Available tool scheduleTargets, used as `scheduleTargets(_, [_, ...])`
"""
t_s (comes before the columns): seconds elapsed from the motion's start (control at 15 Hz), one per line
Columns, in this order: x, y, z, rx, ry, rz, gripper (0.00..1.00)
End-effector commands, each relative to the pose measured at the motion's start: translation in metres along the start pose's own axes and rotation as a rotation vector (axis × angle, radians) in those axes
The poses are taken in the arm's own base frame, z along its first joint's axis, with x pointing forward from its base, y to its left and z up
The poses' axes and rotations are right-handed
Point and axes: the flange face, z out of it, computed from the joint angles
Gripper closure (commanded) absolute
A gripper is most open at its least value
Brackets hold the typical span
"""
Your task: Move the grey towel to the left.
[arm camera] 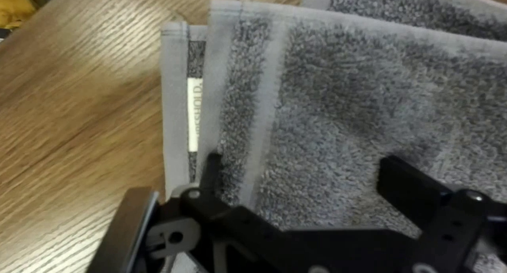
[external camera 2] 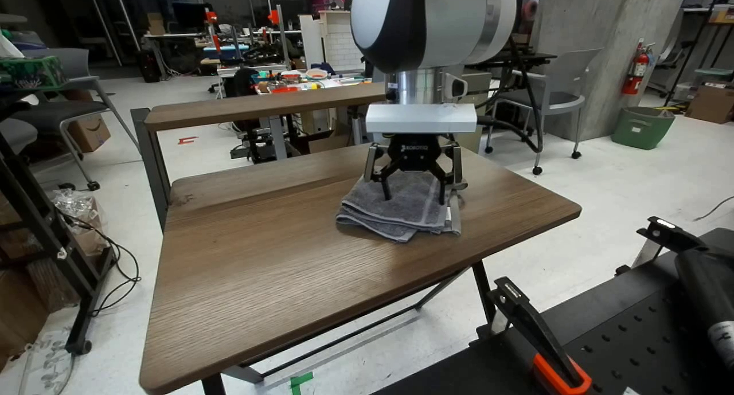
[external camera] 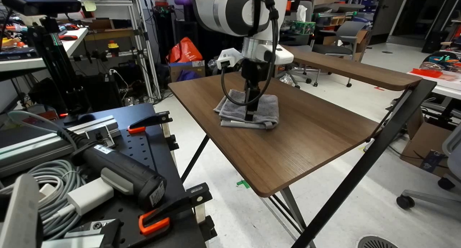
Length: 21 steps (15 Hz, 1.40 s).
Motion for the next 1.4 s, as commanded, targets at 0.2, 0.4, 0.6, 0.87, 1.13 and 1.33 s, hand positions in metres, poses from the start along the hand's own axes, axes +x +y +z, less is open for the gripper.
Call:
scheduleTargets(0.2, [-0.027, -0.065, 0.018, -0.004, 0.013, -0.066, 0.0])
scheduleTargets(0.4, [-0.047, -0.093, 0.023, -0.002, 0.005, -0.114, 0.0])
scheduleTargets(0.6, [-0.069, -0.114, 0.026, 0.003, -0.006, -0.159, 0.0])
scheduleTargets(0.87, [-0.094, -0.135, 0.027, 0.011, -0.022, -0.208, 0.0])
scheduleTargets(1.13, [-0.112, -0.15, 0.007, 0.019, -0.036, -0.237, 0.0])
scheduleTargets(1.33, [-0.113, -0.156, -0.03, 0.004, -0.01, -0.216, 0.0])
